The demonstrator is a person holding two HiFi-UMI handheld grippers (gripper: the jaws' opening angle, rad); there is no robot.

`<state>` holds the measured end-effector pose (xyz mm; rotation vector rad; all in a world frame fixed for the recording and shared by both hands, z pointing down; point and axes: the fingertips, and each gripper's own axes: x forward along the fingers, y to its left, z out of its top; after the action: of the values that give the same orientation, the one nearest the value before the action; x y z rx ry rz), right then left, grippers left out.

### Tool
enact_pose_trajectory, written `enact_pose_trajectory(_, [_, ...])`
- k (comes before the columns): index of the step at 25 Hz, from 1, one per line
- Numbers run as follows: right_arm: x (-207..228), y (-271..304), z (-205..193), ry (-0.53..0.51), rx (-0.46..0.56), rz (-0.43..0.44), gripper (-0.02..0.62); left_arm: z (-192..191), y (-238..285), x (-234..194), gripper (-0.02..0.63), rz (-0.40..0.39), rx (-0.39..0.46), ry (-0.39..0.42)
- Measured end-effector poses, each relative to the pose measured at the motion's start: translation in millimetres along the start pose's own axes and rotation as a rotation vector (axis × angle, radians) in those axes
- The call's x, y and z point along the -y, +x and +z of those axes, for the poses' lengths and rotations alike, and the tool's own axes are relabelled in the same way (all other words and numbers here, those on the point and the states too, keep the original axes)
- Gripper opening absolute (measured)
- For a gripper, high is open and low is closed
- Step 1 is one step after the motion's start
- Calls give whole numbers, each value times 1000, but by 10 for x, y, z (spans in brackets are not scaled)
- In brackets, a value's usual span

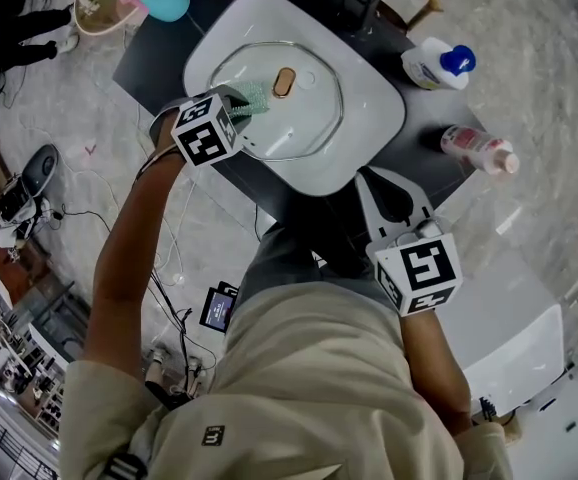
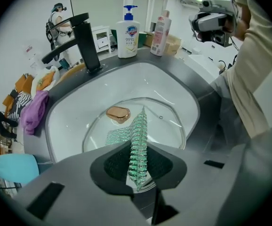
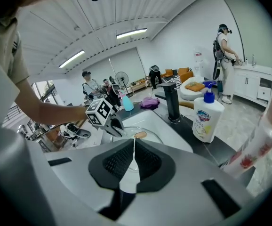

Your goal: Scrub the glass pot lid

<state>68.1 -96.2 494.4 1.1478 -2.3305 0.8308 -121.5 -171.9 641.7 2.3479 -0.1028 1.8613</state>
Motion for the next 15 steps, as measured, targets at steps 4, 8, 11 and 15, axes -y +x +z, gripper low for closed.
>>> enact_pose_trajectory(4, [-51,26,29,-3,2,0,26,48,38,181,83,-32,17,18])
enact_pose_trajectory(8, [-96,32,49,-8,3,0,26,133,83,331,83,-70,46,17])
enact_pose_trajectory(11, [-122,28,62,-11,5,-1,26,206,115,433,83,-97,61,23])
enact_pose_trajectory(15, [-131,-1,98,-15,11,-8,26,332,165,567,83,-134,77,40])
